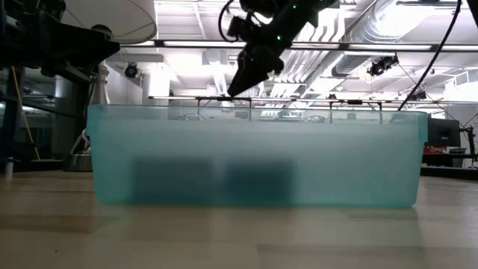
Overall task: Pick & Place Office items
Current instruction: Return to Home Position
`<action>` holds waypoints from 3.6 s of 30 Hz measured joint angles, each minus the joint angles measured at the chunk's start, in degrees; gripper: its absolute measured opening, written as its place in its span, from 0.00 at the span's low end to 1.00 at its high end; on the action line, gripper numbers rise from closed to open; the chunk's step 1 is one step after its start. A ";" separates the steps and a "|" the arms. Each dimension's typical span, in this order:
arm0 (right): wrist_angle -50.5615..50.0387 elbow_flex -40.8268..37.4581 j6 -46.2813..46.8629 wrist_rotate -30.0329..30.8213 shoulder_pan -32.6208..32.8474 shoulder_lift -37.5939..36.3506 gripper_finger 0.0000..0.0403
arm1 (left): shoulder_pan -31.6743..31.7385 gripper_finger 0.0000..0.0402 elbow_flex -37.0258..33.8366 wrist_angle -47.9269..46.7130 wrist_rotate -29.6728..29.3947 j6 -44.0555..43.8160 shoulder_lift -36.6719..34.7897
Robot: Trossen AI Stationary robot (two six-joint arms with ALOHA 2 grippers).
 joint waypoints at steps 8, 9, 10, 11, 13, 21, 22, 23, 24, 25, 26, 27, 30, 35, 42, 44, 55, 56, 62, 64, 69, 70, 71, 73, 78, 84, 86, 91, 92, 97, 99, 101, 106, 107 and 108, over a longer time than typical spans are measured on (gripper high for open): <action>3.23 0.04 6.78 -0.21 1.22 -0.18 0.44 | 0.02 0.46 0.01 0.00 0.00 0.00 -0.02; 3.94 0.06 7.78 -0.44 1.25 -0.18 0.44 | 0.01 0.46 0.00 0.00 0.00 0.00 -0.01; 4.37 0.05 8.86 -0.83 1.25 -0.18 0.44 | 0.01 0.46 0.02 0.00 0.02 0.00 -0.02; 4.83 0.05 9.94 -1.12 1.25 -0.18 0.44 | 0.01 0.46 0.01 0.00 0.00 0.00 -0.01; 5.82 0.05 11.59 -1.28 1.25 -0.18 0.44 | 0.00 0.46 0.00 0.00 0.00 0.00 -0.02; 3.13 0.04 11.58 -2.64 1.21 -3.78 0.44 | 0.00 0.46 0.02 0.00 0.00 0.00 0.00; 2.46 0.05 11.60 -2.72 1.21 -4.08 0.44 | 0.00 0.46 0.02 0.00 0.00 0.00 -0.01; 1.88 0.12 11.70 -2.79 1.26 -4.47 0.44 | 0.02 0.46 0.02 0.00 0.02 0.00 -0.02; 0.50 0.13 12.13 -2.91 1.34 -5.15 0.44 | 0.02 0.46 0.00 0.00 0.00 0.00 -0.02; -1.49 0.07 12.77 -3.07 1.29 -5.69 0.44 | 0.01 0.46 0.01 0.00 0.01 0.00 0.00; -2.87 -0.02 13.35 -2.88 1.11 -6.10 0.44 | 0.01 0.46 0.01 0.00 0.00 0.00 0.00; -3.11 0.00 14.09 -2.79 1.08 -6.57 0.44 | 0.02 0.46 0.00 0.00 0.01 0.00 -0.01; -4.55 -1.70 16.02 -2.97 0.61 -9.13 0.44 | 0.00 0.46 0.02 0.00 0.00 0.00 -0.02; -0.10 -10.41 17.67 -2.61 -0.49 -16.18 0.44 | 0.00 0.46 0.02 0.02 0.00 0.00 -0.02; 11.55 -29.17 20.24 -2.63 -2.96 -30.52 0.44 | 0.02 0.46 0.01 0.00 0.00 0.00 -0.02; 14.50 -34.00 20.69 -2.69 -3.44 -34.47 0.44 | 0.02 0.46 0.00 0.00 0.00 0.00 -0.02; 28.80 -53.29 22.36 -2.56 -3.95 -53.14 0.44 | 0.01 0.46 0.00 0.00 0.00 0.00 -0.02; 29.72 -54.57 22.36 -2.55 -3.95 -54.65 0.44 | 0.02 0.46 0.00 0.00 0.00 0.00 -0.02; 31.36 -60.71 23.74 -1.33 -3.95 -63.61 0.44 | 0.01 0.46 0.00 0.00 0.00 0.00 -0.02; 31.33 -62.84 23.82 -1.37 -3.95 -66.52 0.44 | 0.01 0.46 0.02 -0.01 0.00 0.00 -0.02; 34.43 -68.48 23.76 -1.60 -3.90 -74.49 0.44 | 0.00 0.46 0.02 0.00 0.00 0.00 -0.02; 35.18 -69.59 23.76 -1.60 -3.93 -75.81 0.44 | 0.02 0.46 0.00 0.00 0.00 0.00 -0.02; 35.84 -70.64 23.75 -1.71 -3.90 -77.07 0.44 | 0.02 0.46 0.00 0.00 0.00 0.00 -0.02; 36.45 -72.05 23.69 -2.56 -3.90 -79.53 0.44 | 0.01 0.46 0.00 0.00 0.00 0.00 -0.02; 37.06 -74.36 23.65 -3.73 -3.91 -84.38 0.44 | 0.02 0.46 0.00 0.00 0.00 0.00 -0.02; 36.98 -77.39 23.71 -4.71 -3.93 -90.04 0.44 | 0.01 0.46 0.00 0.00 0.00 0.00 -0.02; 36.99 -78.57 23.80 -5.63 -3.91 -91.94 0.44 | 0.02 0.46 0.02 0.00 0.00 0.00 -0.02; 37.00 -80.42 23.80 -7.95 -3.91 -95.79 0.44 | 0.02 0.46 0.00 0.00 0.00 0.00 -0.02; 36.96 -80.71 23.80 -8.54 -3.93 -96.46 0.44 | 0.02 0.46 0.00 0.00 0.00 0.00 -0.02; 36.97 -81.94 23.82 -11.26 -3.93 -99.09 0.44 | 0.02 0.46 0.02 0.00 0.00 0.00 -0.02; 36.97 -82.48 23.84 -11.97 -3.93 -99.96 0.44 | 0.00 0.46 0.02 0.00 0.00 0.00 -0.02; 36.80 -82.93 24.30 -12.17 -3.93 -100.84 0.44 | 0.02 0.46 0.00 0.00 0.00 0.00 -0.02; 34.69 -83.03 25.33 -12.54 -3.93 -102.34 0.44 | 0.02 0.46 0.01 0.00 0.00 0.00 -0.02; 34.49 -83.03 25.33 -12.75 -3.93 -102.56 0.44 | 0.01 0.46 0.00 0.00 0.00 0.00 -0.02; 34.18 -83.05 25.40 -12.95 -3.92 -102.70 0.44 | 0.02 0.46 0.02 0.00 0.00 0.00 -0.02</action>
